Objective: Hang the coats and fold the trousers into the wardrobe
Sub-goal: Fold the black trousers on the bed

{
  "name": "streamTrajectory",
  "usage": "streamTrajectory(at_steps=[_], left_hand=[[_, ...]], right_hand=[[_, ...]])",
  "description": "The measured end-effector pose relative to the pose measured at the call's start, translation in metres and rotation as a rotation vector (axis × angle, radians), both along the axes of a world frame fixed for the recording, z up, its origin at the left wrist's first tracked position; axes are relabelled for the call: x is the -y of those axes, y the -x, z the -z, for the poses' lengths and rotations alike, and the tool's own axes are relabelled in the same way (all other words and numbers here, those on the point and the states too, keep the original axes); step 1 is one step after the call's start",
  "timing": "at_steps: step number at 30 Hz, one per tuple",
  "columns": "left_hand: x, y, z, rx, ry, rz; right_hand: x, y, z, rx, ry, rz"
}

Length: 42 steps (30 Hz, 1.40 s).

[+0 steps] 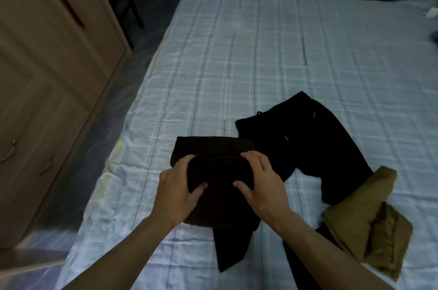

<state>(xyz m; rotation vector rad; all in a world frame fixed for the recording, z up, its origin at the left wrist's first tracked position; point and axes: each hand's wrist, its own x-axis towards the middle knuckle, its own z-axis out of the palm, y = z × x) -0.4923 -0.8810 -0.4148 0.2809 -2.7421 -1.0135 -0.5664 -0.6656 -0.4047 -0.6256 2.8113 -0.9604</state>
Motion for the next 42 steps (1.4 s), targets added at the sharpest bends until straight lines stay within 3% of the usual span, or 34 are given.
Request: streamTrajectory(at_steps=[10,14,16,22,24,26,28,33,42], left_hand=[[0.022,0.071,0.037,0.158,-0.049,-0.103],[0.029,0.094,0.055,0.153,-0.032,-0.114],[0.037,0.108,0.066,0.154,-0.042,-0.160],[0.046,0.130,0.089,0.209,-0.028,-0.213],[0.045,0.129,0.088,0.121,0.204,-0.148],[0.038,0.127,0.086,0.004,0.415,0.055],[0.027,0.117,0.087,0.004,0.524,0.279],[0.033,0.097,0.111,0.231,0.476,0.423],[0.042,0.119,0.156,0.284,0.462,0.439]], right_hand=[[0.033,0.073,0.031,0.025,-0.113,-0.009],[0.046,0.081,0.036,-0.243,-0.198,-0.003],[0.057,0.070,0.036,-0.283,-0.255,-0.080],[0.069,0.064,0.080,-0.081,-0.489,-0.155],[0.068,0.071,0.094,-0.042,-0.544,-0.161],[0.065,0.076,0.105,-0.012,-0.580,-0.169],[0.063,0.080,0.111,0.023,-0.590,-0.172],[0.066,0.085,0.125,0.056,-0.588,-0.177],[0.072,0.102,0.165,0.027,-0.563,-0.164]])
